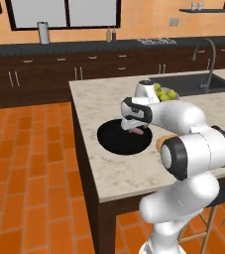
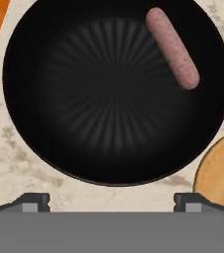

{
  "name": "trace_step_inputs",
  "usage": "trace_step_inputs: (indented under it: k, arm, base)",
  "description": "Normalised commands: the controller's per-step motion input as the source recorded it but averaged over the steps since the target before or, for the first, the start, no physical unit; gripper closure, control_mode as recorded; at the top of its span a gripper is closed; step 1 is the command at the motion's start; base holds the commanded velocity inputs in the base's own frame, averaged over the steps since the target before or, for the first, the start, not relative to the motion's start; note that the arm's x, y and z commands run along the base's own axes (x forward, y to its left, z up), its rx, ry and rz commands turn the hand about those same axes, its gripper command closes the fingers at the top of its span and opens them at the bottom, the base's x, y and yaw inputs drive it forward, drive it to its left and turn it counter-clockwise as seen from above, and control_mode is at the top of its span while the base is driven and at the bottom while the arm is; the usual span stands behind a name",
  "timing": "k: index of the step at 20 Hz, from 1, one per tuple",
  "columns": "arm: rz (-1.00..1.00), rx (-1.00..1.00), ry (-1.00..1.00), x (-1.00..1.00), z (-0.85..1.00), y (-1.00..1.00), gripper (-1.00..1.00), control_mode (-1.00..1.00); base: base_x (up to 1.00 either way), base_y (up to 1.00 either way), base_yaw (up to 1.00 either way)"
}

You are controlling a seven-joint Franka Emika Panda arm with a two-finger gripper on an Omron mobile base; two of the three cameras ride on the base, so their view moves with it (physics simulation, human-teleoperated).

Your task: Place one bun and one sausage from the bowl on each plate.

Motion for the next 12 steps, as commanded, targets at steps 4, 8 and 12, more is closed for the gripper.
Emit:
trace_step_inputs:
  k: [4,8,12]
  arm:
    - [0.19,-0.13,-0.01,0.43,-0.17,-0.05,-1.0,-1.0]
    - [0.05,-0.08,-0.07,0.34,-0.33,-0.2,-1.0,-1.0]
    - [0.02,-0.13,-0.08,0.52,-0.41,0.0,-1.0,-1.0]
  base:
    - [0.0,0.0,0.0]
    - [0.0,0.0,0.0]
    - [0.0,0.0,0.0]
